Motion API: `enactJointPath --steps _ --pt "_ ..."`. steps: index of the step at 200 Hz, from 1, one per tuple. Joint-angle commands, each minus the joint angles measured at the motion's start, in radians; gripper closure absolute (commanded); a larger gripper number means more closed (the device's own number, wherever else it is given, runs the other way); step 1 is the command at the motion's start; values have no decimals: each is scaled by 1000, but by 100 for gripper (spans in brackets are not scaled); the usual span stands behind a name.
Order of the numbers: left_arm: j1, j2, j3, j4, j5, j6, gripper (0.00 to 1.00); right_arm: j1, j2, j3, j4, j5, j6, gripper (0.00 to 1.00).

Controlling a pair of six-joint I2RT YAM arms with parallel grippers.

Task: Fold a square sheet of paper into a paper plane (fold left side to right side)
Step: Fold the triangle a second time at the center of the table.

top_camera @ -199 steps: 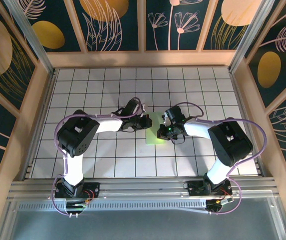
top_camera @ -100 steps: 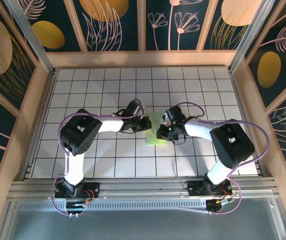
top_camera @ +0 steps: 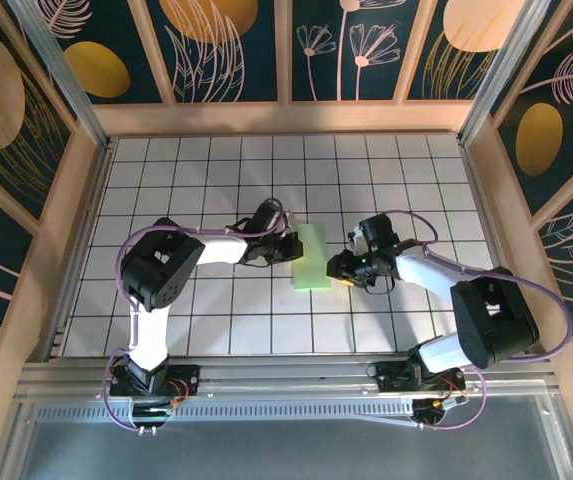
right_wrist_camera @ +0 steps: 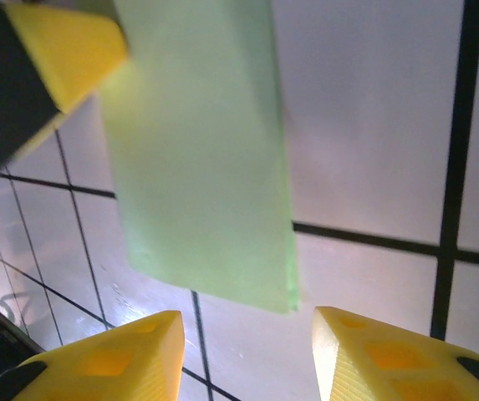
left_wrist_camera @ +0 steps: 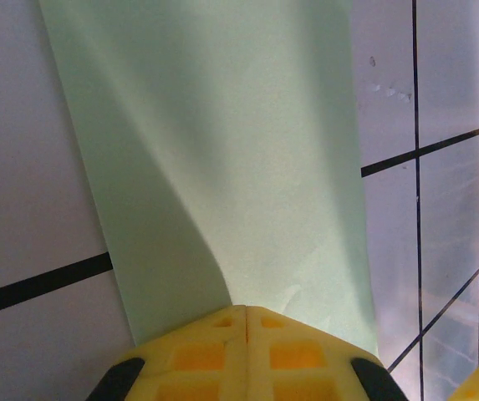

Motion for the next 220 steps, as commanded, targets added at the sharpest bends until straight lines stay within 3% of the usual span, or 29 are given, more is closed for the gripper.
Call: enactJointPath --steps 1,220 --pt "3 26 -10 -33 -17 -10 100 -1 21 -29 8 -55 17 55" --pt "3 28 -11 -33 -14 -11 100 0 133 -1 204 -102 81 63"
